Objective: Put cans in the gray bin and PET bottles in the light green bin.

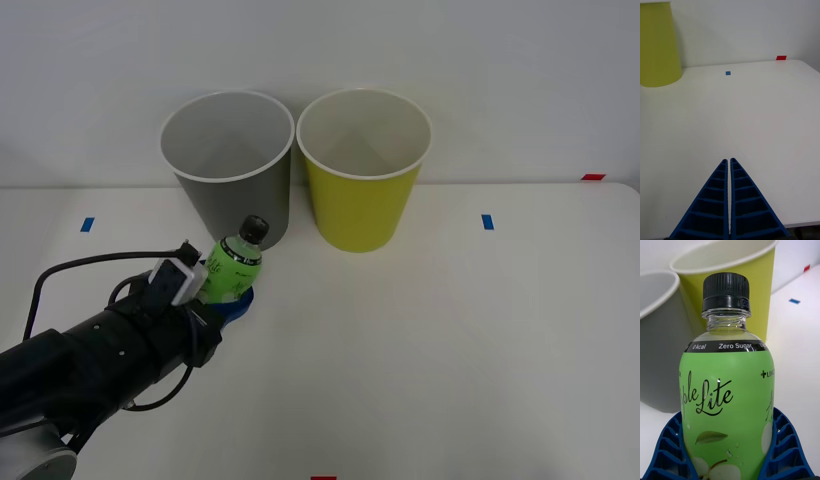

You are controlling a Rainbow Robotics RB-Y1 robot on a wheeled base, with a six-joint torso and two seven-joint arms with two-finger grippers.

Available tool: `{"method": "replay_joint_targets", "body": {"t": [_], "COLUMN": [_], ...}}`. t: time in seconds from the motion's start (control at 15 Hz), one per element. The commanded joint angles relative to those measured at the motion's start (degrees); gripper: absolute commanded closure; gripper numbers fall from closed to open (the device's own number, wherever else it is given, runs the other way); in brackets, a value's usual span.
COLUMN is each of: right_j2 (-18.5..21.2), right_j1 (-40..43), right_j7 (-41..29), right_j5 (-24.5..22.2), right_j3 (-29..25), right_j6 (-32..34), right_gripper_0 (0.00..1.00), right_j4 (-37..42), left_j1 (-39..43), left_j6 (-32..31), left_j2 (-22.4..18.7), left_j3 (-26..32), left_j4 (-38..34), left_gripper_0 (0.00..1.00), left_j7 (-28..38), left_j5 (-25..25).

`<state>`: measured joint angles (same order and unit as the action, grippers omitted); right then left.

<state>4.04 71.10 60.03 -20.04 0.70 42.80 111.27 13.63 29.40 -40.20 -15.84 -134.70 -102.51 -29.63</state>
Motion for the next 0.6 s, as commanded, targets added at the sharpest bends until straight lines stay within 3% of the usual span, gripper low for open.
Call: {"method": "replay_joint_targets", "body": {"t": [0.07, 0.4, 0.6], "right_j2": [0.00, 0.00, 0.00], "right_j1": [0.00, 0.00, 0.00], "right_j7": [0.00, 0.00, 0.00], "right_j5": [0.00, 0.00, 0.00], "right_j3": [0.00, 0.00, 0.00], "right_j6": [0.00, 0.00, 0.00], "right_gripper_0": [1.00, 1.00, 1.00], "right_j4": [0.00, 0.00, 0.00], "left_j1": [2.89, 4.12, 4.12], "left_j6": [-2.77, -2.06, 4.79], "left_j2": [-1.46, -1.81, -1.72], "left_j3": [3.45, 7.49, 10.39], "left_j4": [-3.73, -6.55, -10.50], "left_gripper_0": [1.00, 1.00, 1.00], "left_j7": [0.11, -0.15, 0.11], "left_j5": [0.71, 0.54, -0.08]}}
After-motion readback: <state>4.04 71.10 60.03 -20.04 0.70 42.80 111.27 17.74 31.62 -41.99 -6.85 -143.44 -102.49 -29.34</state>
